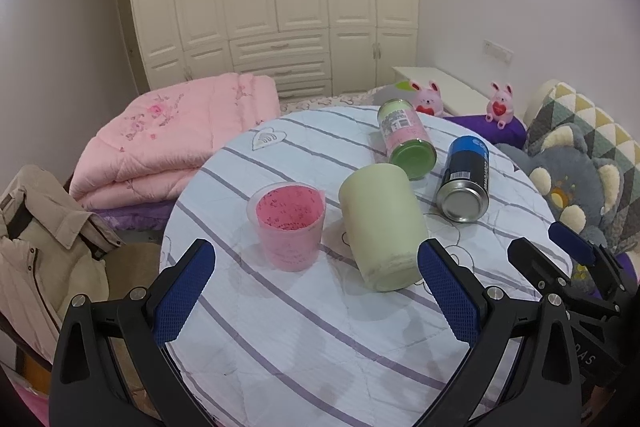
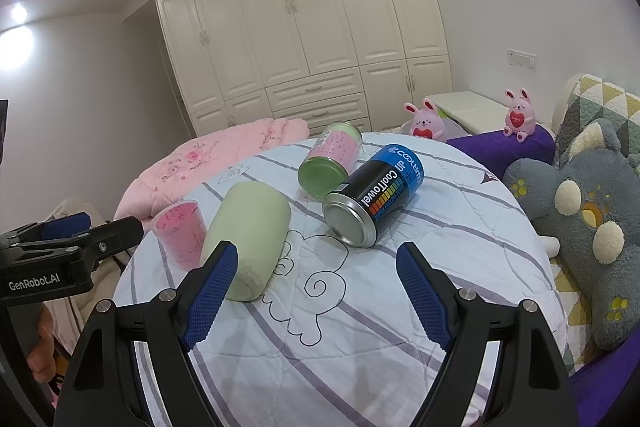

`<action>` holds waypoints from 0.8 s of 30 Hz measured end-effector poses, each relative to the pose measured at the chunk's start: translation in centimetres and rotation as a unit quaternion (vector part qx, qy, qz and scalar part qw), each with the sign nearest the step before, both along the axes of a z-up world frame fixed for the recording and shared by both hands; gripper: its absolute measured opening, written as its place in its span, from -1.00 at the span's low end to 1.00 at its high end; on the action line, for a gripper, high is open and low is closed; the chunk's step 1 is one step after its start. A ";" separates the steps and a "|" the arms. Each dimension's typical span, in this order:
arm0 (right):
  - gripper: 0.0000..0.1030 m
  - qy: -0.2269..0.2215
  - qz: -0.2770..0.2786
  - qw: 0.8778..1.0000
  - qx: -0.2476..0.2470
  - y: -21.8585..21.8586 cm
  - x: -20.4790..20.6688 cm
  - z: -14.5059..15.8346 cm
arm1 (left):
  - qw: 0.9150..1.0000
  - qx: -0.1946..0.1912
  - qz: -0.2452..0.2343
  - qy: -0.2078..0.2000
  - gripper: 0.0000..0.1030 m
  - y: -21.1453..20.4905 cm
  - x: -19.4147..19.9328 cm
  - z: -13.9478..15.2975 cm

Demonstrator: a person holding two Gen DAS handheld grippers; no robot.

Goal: Flip cup upright

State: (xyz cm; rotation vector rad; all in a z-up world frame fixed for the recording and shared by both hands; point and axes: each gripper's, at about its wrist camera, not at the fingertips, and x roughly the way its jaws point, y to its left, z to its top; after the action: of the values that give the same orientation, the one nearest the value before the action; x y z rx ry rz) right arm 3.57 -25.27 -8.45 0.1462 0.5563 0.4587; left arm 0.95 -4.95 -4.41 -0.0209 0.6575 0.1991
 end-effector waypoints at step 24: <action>0.61 -0.005 -0.001 1.000 -0.002 0.1 -0.1 0.1 | 1.000 0.006 -0.011 -0.005 0.99 -0.7 -0.2 0.2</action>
State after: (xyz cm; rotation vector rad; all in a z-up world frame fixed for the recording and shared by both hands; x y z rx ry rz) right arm 3.50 -25.18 -8.36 0.1400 0.5482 0.4560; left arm 0.79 -5.63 -4.25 -0.0020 0.6465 0.1813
